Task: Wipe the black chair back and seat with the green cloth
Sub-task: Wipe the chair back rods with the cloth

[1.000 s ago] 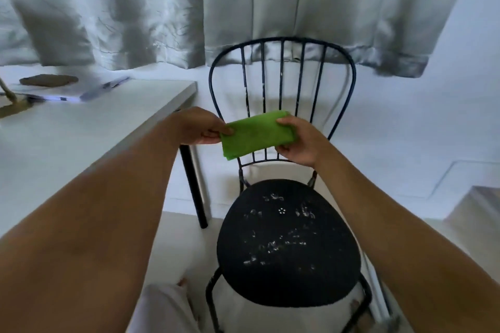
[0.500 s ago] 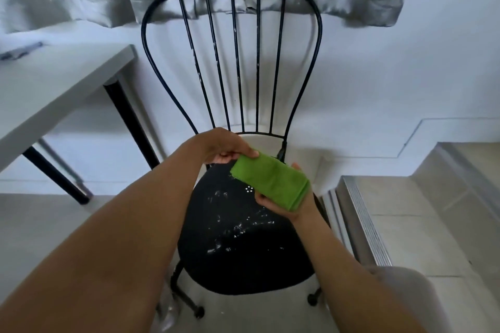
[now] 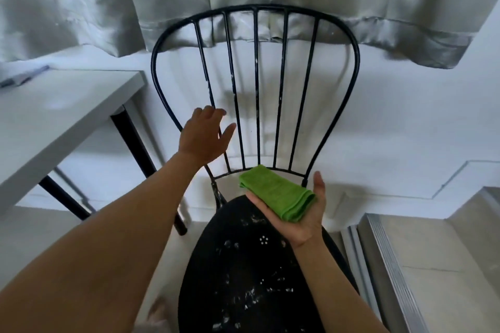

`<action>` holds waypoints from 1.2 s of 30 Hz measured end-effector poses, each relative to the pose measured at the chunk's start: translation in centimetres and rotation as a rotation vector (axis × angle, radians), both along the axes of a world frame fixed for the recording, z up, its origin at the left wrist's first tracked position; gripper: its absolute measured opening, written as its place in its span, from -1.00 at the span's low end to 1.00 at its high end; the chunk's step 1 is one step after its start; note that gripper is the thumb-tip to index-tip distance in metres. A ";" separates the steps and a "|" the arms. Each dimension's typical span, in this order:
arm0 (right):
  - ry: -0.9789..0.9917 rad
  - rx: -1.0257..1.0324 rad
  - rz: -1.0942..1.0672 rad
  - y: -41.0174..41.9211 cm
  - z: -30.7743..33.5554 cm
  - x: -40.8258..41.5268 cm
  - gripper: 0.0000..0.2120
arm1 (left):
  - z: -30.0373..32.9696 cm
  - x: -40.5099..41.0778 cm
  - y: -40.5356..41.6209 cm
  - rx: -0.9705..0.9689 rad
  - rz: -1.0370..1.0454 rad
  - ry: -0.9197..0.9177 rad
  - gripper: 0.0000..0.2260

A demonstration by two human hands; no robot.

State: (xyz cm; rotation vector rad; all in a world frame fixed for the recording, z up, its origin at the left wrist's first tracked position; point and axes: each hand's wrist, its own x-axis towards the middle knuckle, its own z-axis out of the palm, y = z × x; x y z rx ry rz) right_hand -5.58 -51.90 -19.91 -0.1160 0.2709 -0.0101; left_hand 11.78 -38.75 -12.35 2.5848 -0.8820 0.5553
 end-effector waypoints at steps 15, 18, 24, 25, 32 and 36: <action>0.473 -1.629 -1.017 5.4 14.4 26.0 -0.33 | 9.1 15.8 6.1 0.297 -0.270 -0.656 -0.49; 0.705 -1.739 -1.309 7.0 12.0 29.9 -0.43 | 9.0 16.2 6.0 0.272 -0.342 -0.693 -0.50; 0.845 -1.532 -1.215 8.1 2.0 29.4 -0.33 | 8.6 16.3 5.9 0.244 -0.386 -0.736 -0.50; 0.861 -1.466 -1.167 8.3 0.2 28.9 -0.32 | 8.6 16.3 5.9 0.238 -0.387 -0.735 -0.50; 0.838 -1.347 -1.160 9.2 3.4 28.8 -0.34 | 8.5 16.3 5.8 0.238 -0.388 -0.744 -0.50; 0.623 -1.753 -1.432 6.9 10.8 30.7 -0.42 | 8.6 16.3 5.8 0.252 -0.381 -0.751 -0.50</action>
